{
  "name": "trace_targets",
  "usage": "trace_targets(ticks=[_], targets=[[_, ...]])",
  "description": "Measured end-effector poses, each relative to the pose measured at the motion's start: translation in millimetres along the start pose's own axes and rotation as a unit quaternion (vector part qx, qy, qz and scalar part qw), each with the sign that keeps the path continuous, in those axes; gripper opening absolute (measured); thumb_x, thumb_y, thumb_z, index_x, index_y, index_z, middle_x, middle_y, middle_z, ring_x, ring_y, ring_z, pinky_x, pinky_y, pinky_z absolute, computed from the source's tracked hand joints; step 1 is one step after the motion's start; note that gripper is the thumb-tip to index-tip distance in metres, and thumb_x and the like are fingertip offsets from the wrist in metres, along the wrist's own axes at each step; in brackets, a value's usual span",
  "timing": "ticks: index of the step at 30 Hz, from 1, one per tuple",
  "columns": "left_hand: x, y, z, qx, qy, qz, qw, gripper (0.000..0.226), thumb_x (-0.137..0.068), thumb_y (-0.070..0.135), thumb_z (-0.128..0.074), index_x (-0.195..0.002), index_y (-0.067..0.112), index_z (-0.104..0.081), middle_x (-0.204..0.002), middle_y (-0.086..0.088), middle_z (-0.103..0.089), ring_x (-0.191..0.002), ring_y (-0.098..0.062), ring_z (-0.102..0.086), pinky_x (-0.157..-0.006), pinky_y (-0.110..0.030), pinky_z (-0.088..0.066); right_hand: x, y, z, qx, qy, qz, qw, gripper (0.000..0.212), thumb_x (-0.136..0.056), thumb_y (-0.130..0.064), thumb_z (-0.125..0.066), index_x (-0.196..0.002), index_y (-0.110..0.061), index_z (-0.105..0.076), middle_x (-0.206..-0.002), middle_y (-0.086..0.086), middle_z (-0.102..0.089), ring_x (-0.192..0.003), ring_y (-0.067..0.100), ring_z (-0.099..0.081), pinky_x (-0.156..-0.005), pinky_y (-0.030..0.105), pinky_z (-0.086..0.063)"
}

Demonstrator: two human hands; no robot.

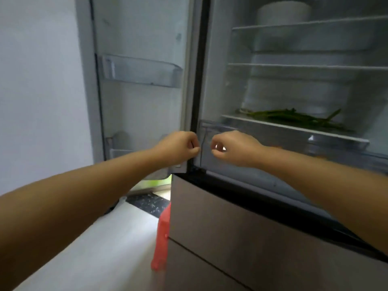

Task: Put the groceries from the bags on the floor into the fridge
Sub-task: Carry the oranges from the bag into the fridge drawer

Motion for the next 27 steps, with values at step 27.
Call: trace_targets(ticks=[27], targets=[[761,-426,219,-0.028,0.058,0.588,0.806,0.005,-0.085,0.024,-0.056,-0.082,0.021,-0.059,-0.086,-0.001,-0.061,-0.075,-0.016,-0.059,-0.074,-0.034,-0.052,56,-838,-225,-0.166,-0.228,0.434,0.856,0.031,-0.095,-0.033,-0.044,-0.121,-0.020,-0.055,-0.116,0.001,-0.062,-0.104,0.020,-0.056,-0.084,0.034,-0.048]])
Point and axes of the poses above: each hand's wrist, its own x-axis away from the middle knuckle, its own z-axis out of the back of the hand, y = z × x, the point moved 5 cm from there along -x, towards the middle knuckle
